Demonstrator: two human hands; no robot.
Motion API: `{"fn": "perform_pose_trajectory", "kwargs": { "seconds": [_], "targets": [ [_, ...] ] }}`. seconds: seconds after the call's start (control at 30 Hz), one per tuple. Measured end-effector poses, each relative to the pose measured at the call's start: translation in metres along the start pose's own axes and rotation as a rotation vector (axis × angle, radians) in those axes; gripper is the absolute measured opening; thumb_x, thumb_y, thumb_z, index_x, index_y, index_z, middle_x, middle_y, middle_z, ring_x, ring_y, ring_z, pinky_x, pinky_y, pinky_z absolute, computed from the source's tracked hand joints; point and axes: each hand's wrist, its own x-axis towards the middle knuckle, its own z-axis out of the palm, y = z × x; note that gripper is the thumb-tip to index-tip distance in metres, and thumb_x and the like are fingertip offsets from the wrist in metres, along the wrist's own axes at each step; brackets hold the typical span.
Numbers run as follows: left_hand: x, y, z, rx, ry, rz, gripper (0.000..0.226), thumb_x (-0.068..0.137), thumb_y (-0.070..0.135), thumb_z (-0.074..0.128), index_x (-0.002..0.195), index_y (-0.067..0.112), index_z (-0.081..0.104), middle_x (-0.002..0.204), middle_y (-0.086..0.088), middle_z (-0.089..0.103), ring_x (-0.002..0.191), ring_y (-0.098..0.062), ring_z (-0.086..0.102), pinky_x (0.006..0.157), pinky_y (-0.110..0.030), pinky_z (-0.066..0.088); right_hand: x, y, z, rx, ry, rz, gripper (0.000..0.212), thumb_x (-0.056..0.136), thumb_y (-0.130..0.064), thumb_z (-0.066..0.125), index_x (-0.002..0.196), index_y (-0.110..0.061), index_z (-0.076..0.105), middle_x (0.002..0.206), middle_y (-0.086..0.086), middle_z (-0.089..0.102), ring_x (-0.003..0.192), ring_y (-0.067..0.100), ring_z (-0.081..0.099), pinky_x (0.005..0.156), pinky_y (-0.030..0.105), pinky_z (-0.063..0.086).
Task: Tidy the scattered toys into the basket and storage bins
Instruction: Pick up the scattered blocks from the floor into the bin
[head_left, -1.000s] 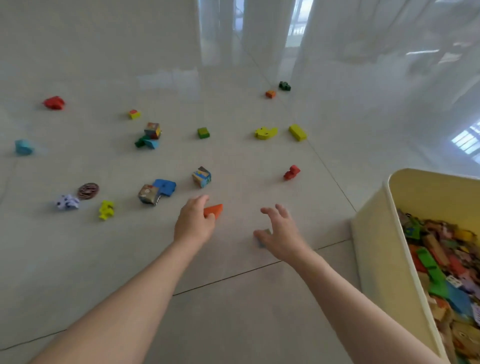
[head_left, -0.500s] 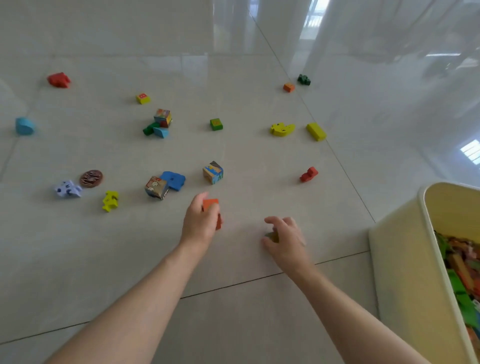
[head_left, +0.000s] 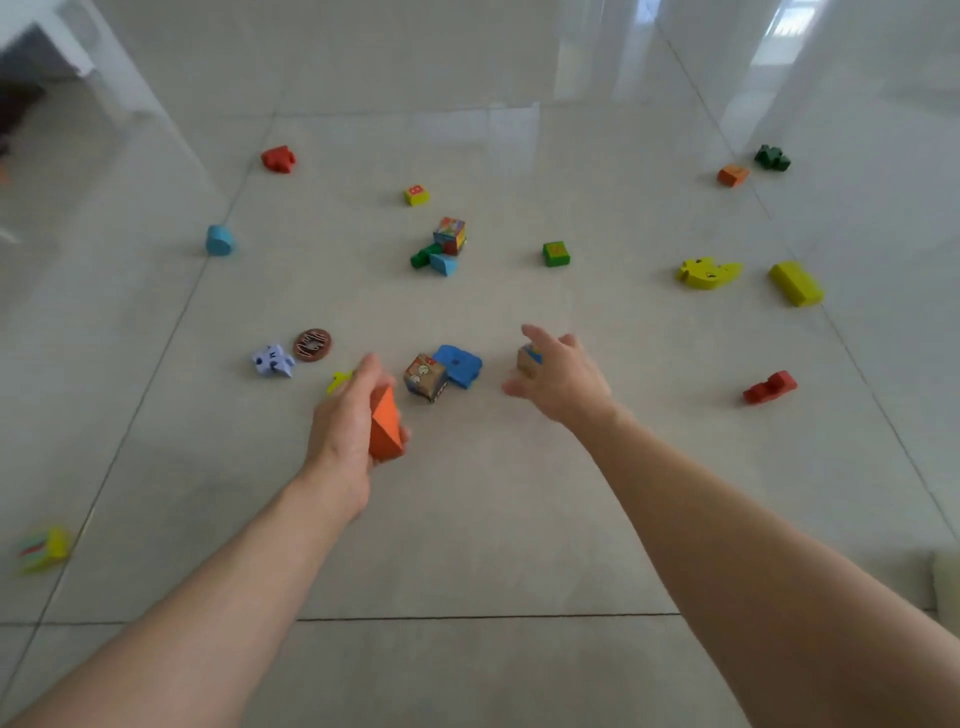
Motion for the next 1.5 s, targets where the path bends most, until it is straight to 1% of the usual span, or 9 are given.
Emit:
{"fn": "perform_pose_trajectory", "kwargs": {
  "seconds": [0.1,0.2,0.3,0.43,0.67,0.87,1.1,1.3,1.5],
  "targets": [
    [0.01,0.0,0.004,0.35,0.029,0.187,0.03,0.085,0.044,0.06,0.076,0.016,0.053,0.07,-0.003,0.049,0.033,-0.009,0.049,0.042,-0.02,0.038,-0.004,0.01,0.014,0.062,0.019,-0.006,0.043,0.081,-0.028,0.068,0.119,-0.021,0.049,0.101,0.008,0.054,0.091,0.028,0.056,0.077,0.036,0.049],
    [0.023,0.001,0.009,0.741,0.086,0.38,0.037,0.079,0.042,0.067,0.105,0.018,0.057,0.096,-0.007,0.058,0.072,-0.024,0.062,0.067,-0.033,0.05,-0.026,0.014,0.019,0.686,0.035,0.085,0.029,0.083,-0.016,0.067,0.107,-0.019,0.051,0.074,0.0,0.052,0.052,0.016,0.048,0.044,0.022,0.043],
    [0.034,-0.004,0.018,1.129,0.094,0.482,0.067,0.079,0.039,0.069,0.135,0.016,0.04,0.127,-0.013,0.045,0.111,-0.031,0.053,0.087,-0.036,0.042,-0.051,0.014,0.01,1.057,0.021,0.2,0.016,0.087,-0.015,0.061,0.098,-0.018,0.051,0.076,0.003,0.059,0.035,0.008,0.039,0.036,0.018,0.029],
    [0.045,-0.011,0.033,1.318,0.041,0.488,0.055,0.08,0.038,0.066,0.124,0.011,0.048,0.126,-0.014,0.051,0.112,-0.032,0.054,0.083,-0.036,0.044,-0.088,0.02,-0.005,1.15,-0.014,0.261,0.015,0.091,-0.025,0.058,0.101,-0.016,0.052,0.079,0.005,0.064,0.036,0.009,0.04,0.039,0.02,0.029],
    [0.013,-0.008,0.043,1.016,0.034,0.424,0.032,0.079,0.028,0.067,0.106,0.01,0.064,0.099,-0.01,0.064,0.098,-0.031,0.06,0.077,-0.031,0.045,-0.129,0.026,-0.016,1.251,0.078,0.352,0.025,0.09,-0.03,0.057,0.108,-0.014,0.052,0.08,0.006,0.064,0.036,0.007,0.04,0.036,0.018,0.029],
    [-0.083,0.003,0.101,0.449,-0.494,0.386,0.008,0.087,0.014,0.059,0.08,0.016,0.06,0.065,-0.002,0.057,0.033,0.0,0.046,0.043,-0.018,0.042,-0.198,0.033,-0.075,1.287,0.323,0.243,0.017,0.092,-0.03,0.053,0.098,-0.014,0.053,0.077,0.008,0.06,0.036,0.01,0.036,0.036,0.018,0.026],
    [-0.25,-0.019,0.194,0.244,-1.075,0.385,0.001,0.089,0.023,0.058,0.088,0.022,0.058,0.082,-0.001,0.063,0.065,-0.008,0.058,0.055,-0.016,0.05,-0.315,0.134,-0.147,1.008,1.002,0.406,0.03,0.089,-0.034,0.057,0.113,-0.016,0.05,0.088,0.008,0.063,0.054,0.009,0.047,0.036,0.015,0.036],
    [-0.321,-0.061,0.232,0.541,-1.372,0.275,0.105,0.062,0.072,0.043,0.149,0.024,0.009,0.145,-0.003,0.039,0.131,-0.024,0.042,0.107,-0.033,0.035,-0.359,0.191,-0.156,0.921,1.007,0.533,0.032,0.093,-0.035,0.051,0.119,-0.015,0.047,0.094,0.005,0.064,0.072,0.014,0.061,0.059,0.023,0.052],
    [-0.294,-0.043,0.222,0.669,-1.284,0.392,0.085,0.076,0.063,0.034,0.149,0.022,0.016,0.155,0.002,0.023,0.14,-0.013,0.025,0.106,-0.025,0.021,-0.354,0.189,-0.156,0.644,1.002,0.5,0.044,0.097,-0.036,0.044,0.136,-0.018,0.039,0.135,-0.001,0.045,0.118,0.013,0.047,0.099,0.034,0.042]
  ]
}}
